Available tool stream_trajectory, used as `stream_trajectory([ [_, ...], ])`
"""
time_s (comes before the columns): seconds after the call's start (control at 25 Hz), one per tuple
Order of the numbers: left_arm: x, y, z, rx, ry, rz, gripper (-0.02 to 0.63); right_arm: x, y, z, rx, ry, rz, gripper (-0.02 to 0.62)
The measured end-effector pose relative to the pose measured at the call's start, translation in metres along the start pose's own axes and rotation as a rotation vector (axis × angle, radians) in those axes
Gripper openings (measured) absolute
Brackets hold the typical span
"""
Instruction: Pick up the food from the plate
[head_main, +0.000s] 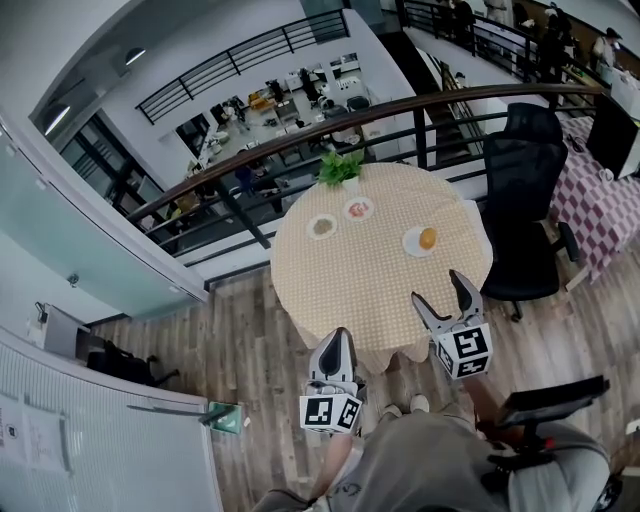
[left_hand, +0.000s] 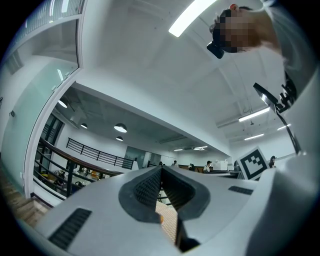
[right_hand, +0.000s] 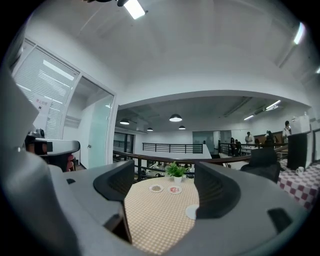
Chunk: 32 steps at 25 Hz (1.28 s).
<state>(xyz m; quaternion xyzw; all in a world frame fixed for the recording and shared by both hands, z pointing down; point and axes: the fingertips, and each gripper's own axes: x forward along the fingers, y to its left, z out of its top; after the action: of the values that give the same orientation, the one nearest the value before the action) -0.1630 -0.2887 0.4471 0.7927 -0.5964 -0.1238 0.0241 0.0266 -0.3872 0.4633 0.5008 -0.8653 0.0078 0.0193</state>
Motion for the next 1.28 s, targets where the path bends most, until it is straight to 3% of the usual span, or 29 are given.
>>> stream_trajectory([
  [0.32, -0.004, 0.011, -0.004, -0.027, 0.013, 0.025, 0.009, 0.043, -0.028, -0.030, -0.046, 0.153, -0.004, 0.356],
  [0.88, -0.022, 0.045, -0.011, -0.012, 0.044, 0.126, 0.009, 0.147, -0.109, -0.146, -0.164, 0.490, -0.051, 0.356],
  [1.28, -0.009, 0.047, -0.025, 0.015, 0.073, 0.166, 0.009, 0.217, -0.159, -0.231, -0.140, 0.663, -0.064, 0.356],
])
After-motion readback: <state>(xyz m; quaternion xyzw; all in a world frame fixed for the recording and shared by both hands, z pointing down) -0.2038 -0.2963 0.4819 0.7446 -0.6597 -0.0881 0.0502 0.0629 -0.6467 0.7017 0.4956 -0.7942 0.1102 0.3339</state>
